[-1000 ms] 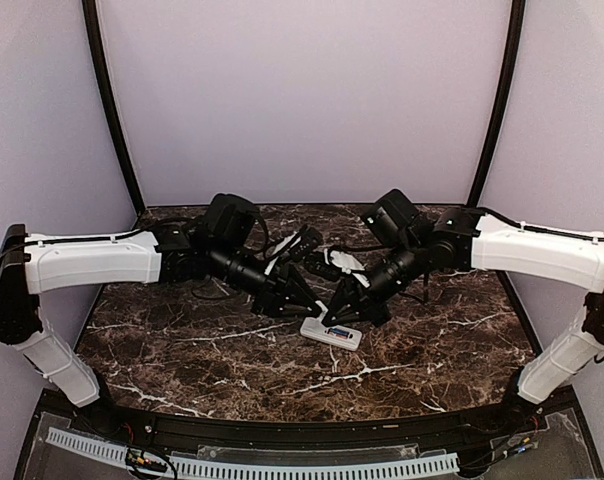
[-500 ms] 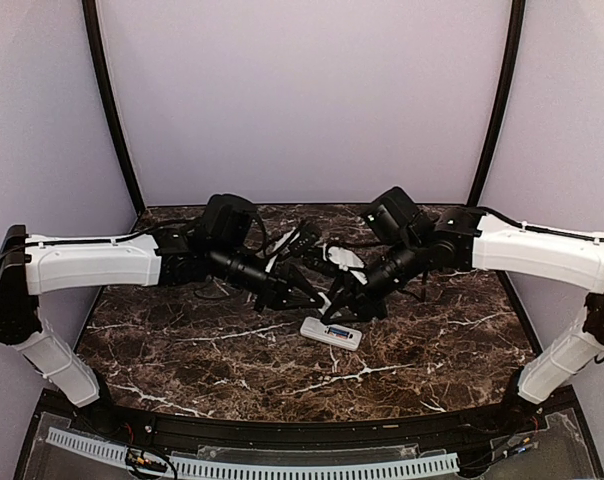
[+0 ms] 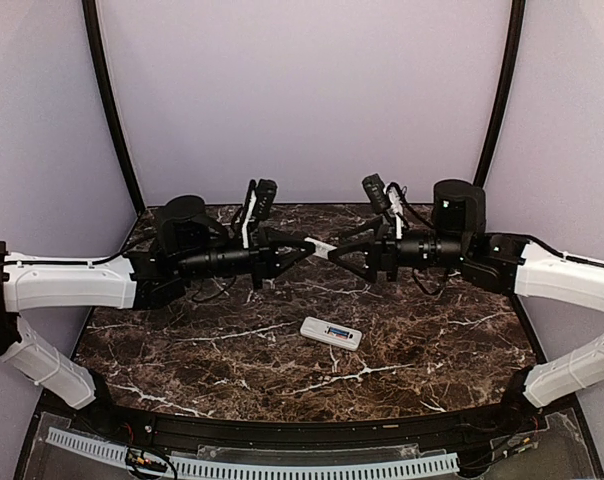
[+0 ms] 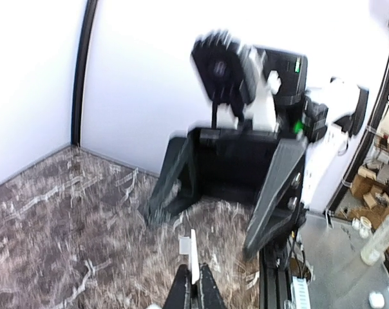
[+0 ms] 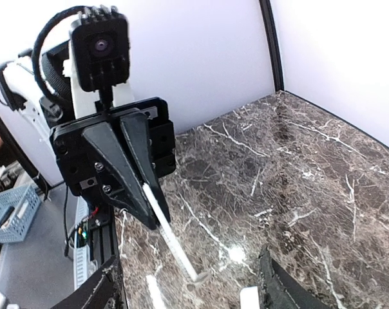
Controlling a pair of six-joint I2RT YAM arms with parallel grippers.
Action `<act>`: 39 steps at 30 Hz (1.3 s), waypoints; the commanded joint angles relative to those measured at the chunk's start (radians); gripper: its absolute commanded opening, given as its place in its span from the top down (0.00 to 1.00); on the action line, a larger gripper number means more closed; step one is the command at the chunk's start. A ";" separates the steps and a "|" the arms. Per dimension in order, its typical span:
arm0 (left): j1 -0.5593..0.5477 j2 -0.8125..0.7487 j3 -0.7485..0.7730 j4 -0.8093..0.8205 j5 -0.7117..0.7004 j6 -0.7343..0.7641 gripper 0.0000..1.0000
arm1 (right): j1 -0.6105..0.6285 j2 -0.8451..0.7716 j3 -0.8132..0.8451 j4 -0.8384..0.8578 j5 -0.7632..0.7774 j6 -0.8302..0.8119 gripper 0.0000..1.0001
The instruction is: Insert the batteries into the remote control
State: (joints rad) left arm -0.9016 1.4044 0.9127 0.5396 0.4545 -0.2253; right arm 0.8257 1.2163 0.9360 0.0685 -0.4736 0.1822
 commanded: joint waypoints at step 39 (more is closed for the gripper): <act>-0.002 0.067 -0.042 0.445 0.077 -0.240 1.00 | 0.023 0.047 -0.120 0.650 -0.164 0.328 1.00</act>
State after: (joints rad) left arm -0.9028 1.4734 0.8879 0.9791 0.5312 -0.4652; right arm 0.8406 1.2709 0.8028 0.6994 -0.6174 0.5171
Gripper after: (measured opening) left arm 0.018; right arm 0.012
